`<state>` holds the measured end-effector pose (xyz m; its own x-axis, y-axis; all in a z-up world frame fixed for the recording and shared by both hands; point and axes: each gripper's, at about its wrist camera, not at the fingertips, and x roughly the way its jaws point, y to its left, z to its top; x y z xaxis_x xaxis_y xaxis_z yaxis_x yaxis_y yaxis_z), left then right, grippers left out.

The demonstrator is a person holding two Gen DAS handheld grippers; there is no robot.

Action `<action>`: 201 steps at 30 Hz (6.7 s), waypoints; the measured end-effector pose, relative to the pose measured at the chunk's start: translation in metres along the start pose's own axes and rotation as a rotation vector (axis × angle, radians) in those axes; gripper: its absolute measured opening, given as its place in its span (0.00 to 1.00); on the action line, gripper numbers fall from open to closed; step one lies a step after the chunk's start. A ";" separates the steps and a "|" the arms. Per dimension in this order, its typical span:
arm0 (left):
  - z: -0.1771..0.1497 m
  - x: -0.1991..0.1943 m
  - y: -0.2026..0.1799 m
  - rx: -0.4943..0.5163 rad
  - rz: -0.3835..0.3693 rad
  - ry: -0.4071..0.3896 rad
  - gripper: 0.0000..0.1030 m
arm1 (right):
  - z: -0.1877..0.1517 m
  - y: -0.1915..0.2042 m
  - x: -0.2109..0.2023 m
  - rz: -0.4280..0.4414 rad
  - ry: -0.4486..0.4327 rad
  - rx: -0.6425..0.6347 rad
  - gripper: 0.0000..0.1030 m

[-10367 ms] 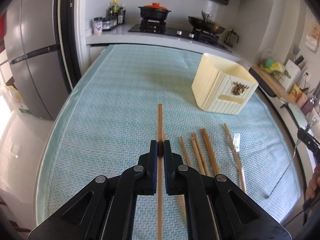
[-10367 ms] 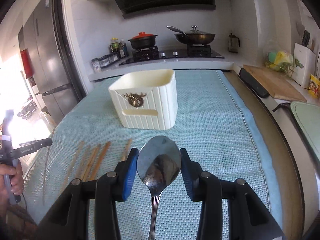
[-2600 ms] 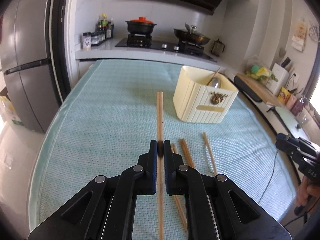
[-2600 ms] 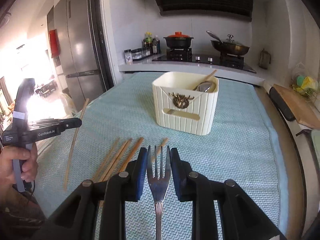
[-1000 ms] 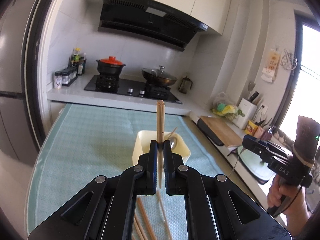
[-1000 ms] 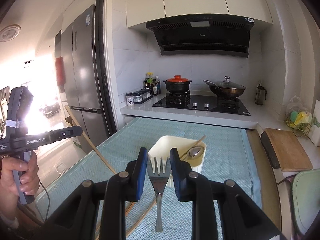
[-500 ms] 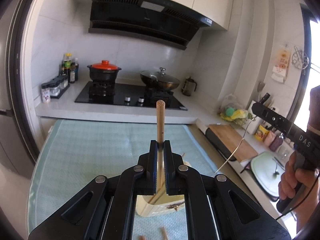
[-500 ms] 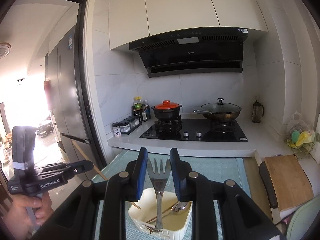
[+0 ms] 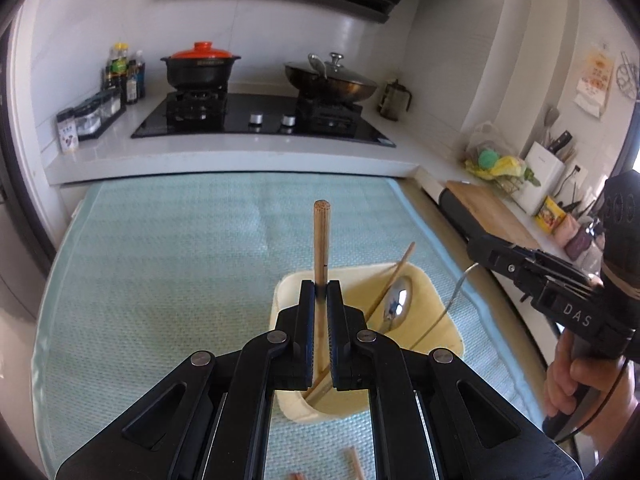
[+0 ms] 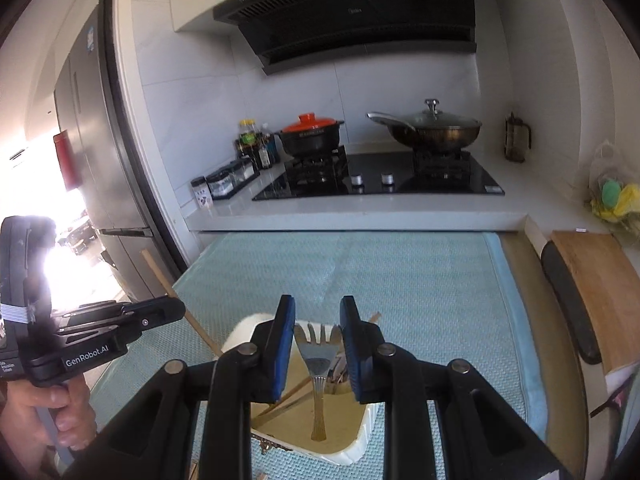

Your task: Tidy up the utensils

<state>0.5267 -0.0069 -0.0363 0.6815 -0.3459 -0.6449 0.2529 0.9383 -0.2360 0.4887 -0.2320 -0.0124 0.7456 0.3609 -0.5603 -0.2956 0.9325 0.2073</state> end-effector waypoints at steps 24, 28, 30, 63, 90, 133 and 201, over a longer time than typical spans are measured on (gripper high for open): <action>-0.075 -0.114 -0.009 0.118 0.162 -0.088 0.90 | -0.029 0.025 -0.105 -0.111 -0.045 -0.132 0.67; -0.132 -0.150 -0.008 0.092 0.182 -0.076 0.92 | -0.084 0.049 -0.145 -0.125 -0.014 -0.225 0.67; -0.156 -0.165 -0.007 0.058 0.207 -0.083 0.92 | -0.114 0.061 -0.160 -0.135 0.002 -0.254 0.67; -0.282 -0.178 0.004 -0.147 0.264 -0.036 0.94 | -0.286 0.092 -0.185 -0.178 0.039 -0.127 0.67; -0.272 -0.130 0.021 -0.152 0.261 0.030 0.94 | -0.290 0.087 -0.160 -0.158 0.118 -0.103 0.67; -0.273 -0.113 0.049 -0.213 0.265 0.082 0.94 | -0.290 0.087 -0.149 -0.140 0.148 -0.104 0.67; -0.195 -0.171 0.012 -0.103 0.062 -0.131 0.03 | -0.165 0.084 -0.155 0.118 0.036 0.048 0.07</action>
<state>0.2794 0.0641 -0.0706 0.7792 -0.2784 -0.5616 0.1405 0.9507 -0.2764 0.2498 -0.2111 -0.0398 0.6848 0.4685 -0.5582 -0.3505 0.8833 0.3113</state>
